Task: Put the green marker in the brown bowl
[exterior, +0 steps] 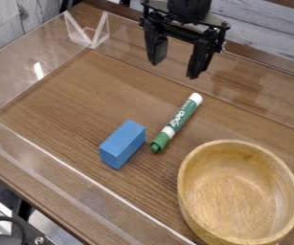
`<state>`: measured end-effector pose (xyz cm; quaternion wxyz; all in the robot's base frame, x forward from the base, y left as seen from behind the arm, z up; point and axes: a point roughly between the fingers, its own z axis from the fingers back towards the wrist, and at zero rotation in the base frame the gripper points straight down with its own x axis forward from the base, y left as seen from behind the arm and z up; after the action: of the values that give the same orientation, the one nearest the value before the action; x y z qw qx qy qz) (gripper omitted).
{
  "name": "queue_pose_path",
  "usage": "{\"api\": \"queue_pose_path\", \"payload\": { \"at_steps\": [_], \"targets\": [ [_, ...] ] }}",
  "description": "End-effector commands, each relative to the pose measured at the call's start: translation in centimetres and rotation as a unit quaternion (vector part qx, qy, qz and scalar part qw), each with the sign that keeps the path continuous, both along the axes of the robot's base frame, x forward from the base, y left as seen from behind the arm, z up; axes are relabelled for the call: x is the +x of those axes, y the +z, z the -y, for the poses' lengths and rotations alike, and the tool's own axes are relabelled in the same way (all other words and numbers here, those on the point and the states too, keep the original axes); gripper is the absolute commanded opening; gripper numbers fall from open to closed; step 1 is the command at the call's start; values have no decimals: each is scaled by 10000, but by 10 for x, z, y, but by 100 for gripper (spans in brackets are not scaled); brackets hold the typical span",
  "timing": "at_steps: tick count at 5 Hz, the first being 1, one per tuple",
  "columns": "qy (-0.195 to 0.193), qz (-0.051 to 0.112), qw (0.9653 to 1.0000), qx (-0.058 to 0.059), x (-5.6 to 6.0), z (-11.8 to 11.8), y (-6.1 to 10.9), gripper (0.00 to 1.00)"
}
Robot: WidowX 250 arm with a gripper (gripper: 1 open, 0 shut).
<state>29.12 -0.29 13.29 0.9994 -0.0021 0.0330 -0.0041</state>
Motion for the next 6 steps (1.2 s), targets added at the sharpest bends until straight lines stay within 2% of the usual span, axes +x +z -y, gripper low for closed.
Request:
{"api": "queue_pose_path", "payload": {
  "at_steps": [1,3,4,6],
  "targets": [
    [13,35,10000,-28,-5,2,-11,100],
    [-174,240,9995,-113,-15,9,-45,100],
    [-287,315,9990,-136,-14,10,-56,100],
    [-359,349,9986,-161,-12,14,-74,100]
  ]
}}
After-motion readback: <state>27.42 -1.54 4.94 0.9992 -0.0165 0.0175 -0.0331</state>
